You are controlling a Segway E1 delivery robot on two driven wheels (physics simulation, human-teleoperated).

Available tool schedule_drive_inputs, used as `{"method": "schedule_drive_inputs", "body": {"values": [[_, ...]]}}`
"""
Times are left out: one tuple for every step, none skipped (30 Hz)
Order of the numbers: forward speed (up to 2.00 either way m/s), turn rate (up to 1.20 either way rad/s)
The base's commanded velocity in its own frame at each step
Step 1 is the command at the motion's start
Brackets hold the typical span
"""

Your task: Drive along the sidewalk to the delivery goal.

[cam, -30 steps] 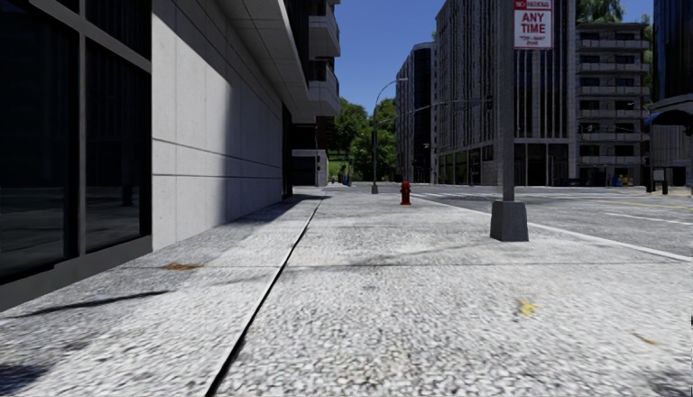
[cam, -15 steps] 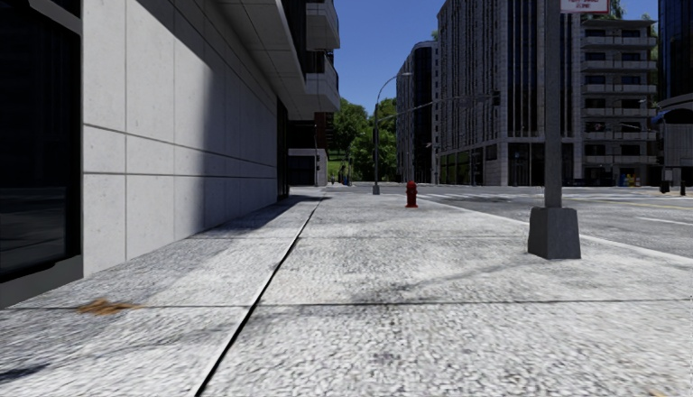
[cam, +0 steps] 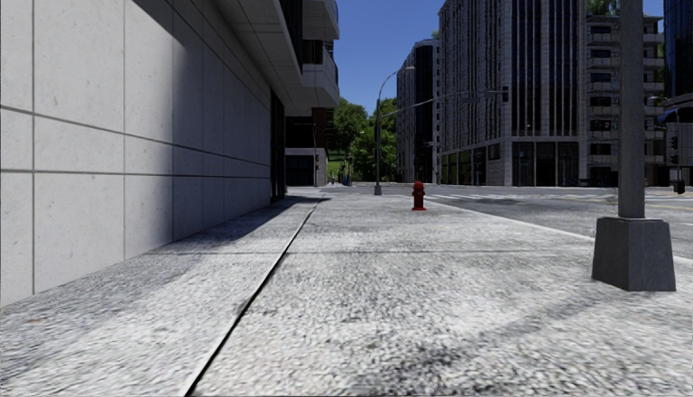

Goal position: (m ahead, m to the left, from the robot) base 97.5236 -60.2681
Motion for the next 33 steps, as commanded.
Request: {"method": "schedule_drive_inputs", "body": {"values": [[2.0, 0.0], [2.0, 0.0], [2.0, 0.0], [2.0, 0.0], [2.0, 0.0], [2.0, 0.0], [2.0, 0.0], [2.0, 0.0], [2.0, 0.0], [2.0, 0.0], [2.0, 0.0], [2.0, 0.0], [2.0, 0.0], [2.0, 0.0], [2.0, 0.0], [2.0, 0.0], [2.0, 0.0], [2.0, 0.0], [2.0, 0.0], [2.0, 0.0], [2.0, 0.0], [2.0, 0.0], [2.0, 0.0], [2.0, 0.0], [2.0, 0.0], [2.0, 0.0], [2.0, 0.0], [2.0, 0.0], [2.0, 0.0], [2.0, 0.0], [2.0, 0.0], [2.0, 0.0], [2.0, 0.0]]}}
